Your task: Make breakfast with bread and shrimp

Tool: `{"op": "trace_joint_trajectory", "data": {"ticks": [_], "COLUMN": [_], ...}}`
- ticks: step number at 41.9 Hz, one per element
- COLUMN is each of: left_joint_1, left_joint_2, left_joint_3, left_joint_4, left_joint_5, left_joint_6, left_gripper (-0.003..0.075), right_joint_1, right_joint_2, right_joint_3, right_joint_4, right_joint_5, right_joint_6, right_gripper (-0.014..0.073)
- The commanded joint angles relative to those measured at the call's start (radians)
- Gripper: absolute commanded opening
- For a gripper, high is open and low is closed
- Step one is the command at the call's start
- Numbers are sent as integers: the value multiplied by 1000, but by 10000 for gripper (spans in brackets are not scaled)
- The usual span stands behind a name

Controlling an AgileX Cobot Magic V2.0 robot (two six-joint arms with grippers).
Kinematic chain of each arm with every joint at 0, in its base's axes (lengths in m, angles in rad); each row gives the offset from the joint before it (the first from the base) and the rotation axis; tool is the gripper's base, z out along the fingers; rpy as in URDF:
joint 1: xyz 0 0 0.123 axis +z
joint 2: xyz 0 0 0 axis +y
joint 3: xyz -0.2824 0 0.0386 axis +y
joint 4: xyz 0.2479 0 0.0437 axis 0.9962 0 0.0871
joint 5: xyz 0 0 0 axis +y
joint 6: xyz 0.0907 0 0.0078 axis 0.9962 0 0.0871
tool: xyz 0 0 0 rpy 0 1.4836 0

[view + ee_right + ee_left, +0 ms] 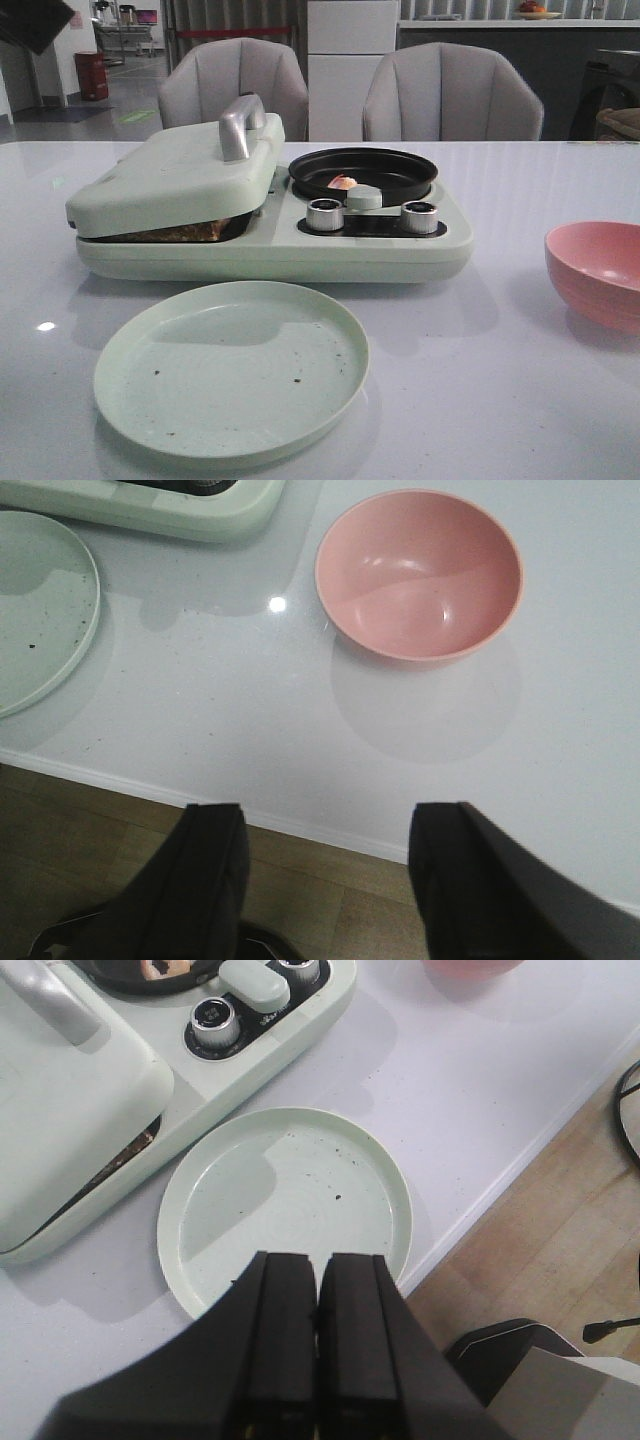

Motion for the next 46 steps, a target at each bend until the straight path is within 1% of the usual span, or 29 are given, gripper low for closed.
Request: {"op": "trace_joint_trajectory", "data": {"ticks": [1, 7, 10, 13, 14, 16, 19, 22, 25, 31, 46], "left_joint_1": [-7, -7, -7, -7, -7, -7, -7, -7, -7, -7, -7], "left_joint_2": [-6, -6, -6, -6, -6, -6, -6, -6, -6, -6, -6], "left_joint_3": [-26, -26, -26, -26, -26, -26, -26, -26, -26, -26, -26], "left_joint_4": [0, 0, 0, 0, 0, -3, -3, -3, -3, -3, -3], "left_joint_5": [-96, -113, -113, -113, -113, -113, -113, -113, -113, -113, -113], "left_joint_6": [-8, -8, -8, -8, -8, -8, -8, -8, -8, -8, -8], "left_gripper": [112, 112, 112, 112, 112, 112, 112, 112, 112, 112, 112], "right_joint_1": [1, 1, 1, 1, 1, 1, 1, 1, 1, 1, 1], "right_joint_2": [-38, -51, -51, -51, -51, -51, -51, -51, -51, -51, -51], "right_joint_3": [-4, 15, 24, 32, 34, 39, 39, 39, 39, 39, 39], "right_joint_4": [-2, -2, -2, -1, 1, 2, 5, 10, 10, 10, 12], "right_joint_5": [-56, -60, -66, -68, -69, -73, -75, -83, -93, -119, -117], "right_joint_6": [4, 4, 4, 4, 4, 4, 4, 4, 4, 3, 3], "right_gripper": [476, 474, 437, 356, 305, 234, 149, 87, 46, 48, 48]}}
